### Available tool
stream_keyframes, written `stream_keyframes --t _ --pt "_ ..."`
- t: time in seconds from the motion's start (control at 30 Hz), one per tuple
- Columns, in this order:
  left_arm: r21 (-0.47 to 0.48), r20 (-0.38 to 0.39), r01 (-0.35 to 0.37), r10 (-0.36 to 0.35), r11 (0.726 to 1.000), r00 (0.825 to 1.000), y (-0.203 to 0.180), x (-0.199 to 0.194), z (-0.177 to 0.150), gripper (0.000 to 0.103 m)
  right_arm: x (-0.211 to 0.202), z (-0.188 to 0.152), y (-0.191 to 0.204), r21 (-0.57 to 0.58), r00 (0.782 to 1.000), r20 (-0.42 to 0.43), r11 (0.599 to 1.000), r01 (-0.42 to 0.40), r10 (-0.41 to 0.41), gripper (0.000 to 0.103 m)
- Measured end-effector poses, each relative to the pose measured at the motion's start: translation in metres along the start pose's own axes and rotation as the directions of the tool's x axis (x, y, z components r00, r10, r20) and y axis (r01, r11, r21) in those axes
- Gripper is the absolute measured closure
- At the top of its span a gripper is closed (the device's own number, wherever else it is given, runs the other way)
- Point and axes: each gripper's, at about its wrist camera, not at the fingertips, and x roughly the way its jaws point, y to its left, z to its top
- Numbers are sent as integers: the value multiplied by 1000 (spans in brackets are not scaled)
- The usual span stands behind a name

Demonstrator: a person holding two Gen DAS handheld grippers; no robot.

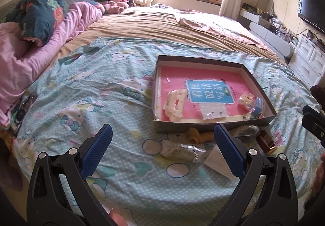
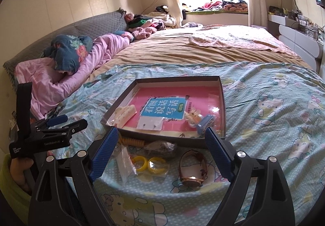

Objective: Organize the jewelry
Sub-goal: 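Withdraw both tools from the tray toward the remaining jewelry, then grasp the clear plastic tube with the right tool while the left grasps the bagged silver coil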

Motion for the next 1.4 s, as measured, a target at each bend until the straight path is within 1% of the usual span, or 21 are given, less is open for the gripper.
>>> stream_keyframes --t 0.37,0.7,0.77,0.9,1.0,1.1,1.17,1.23,1.27,1.3,1.37,1.4 --pt "-54 -56 -24 21 998 998 19 12 -5 10 17 -17 24 -58 997 -74 997 -41 36 17" --pt "-133 -128 13 -30 991 991 34 31 -11 10 44 -37 42 -101 986 -159 992 -74 58 18" --pt "-146 -135 19 -39 989 990 36 34 -12 10 49 -40 45 -108 983 -174 991 -80 60 21" --pt "-141 -141 40 -60 989 988 33 37 -12 10 64 -49 47 -119 977 -207 989 -82 56 22" --pt "-103 -153 50 -65 993 986 24 41 -13 10 75 -55 49 -128 971 -233 988 -82 51 28" --pt "-73 -169 45 -57 996 984 18 45 -14 10 83 -58 52 -135 967 -251 987 -90 54 36" --pt "-56 -187 33 -43 998 981 13 49 -16 10 86 -60 55 -141 964 -259 985 -96 56 46" --pt "-47 -197 33 -42 998 979 12 52 -17 10 90 -62 58 -147 960 -270 983 -111 68 51" --pt "-47 -199 33 -42 998 979 12 53 -17 10 92 -64 59 -151 958 -277 981 -117 72 57" --pt "-48 -203 34 -43 998 978 12 54 -17 10 93 -65 61 -155 957 -279 980 -121 74 60" --pt "-49 -209 39 -48 998 977 13 55 -18 10 94 -66 63 -161 958 -277 979 -127 79 75" --pt "-49 -212 41 -51 998 976 12 56 -18 10 94 -67 64 -167 958 -274 977 -130 80 76"
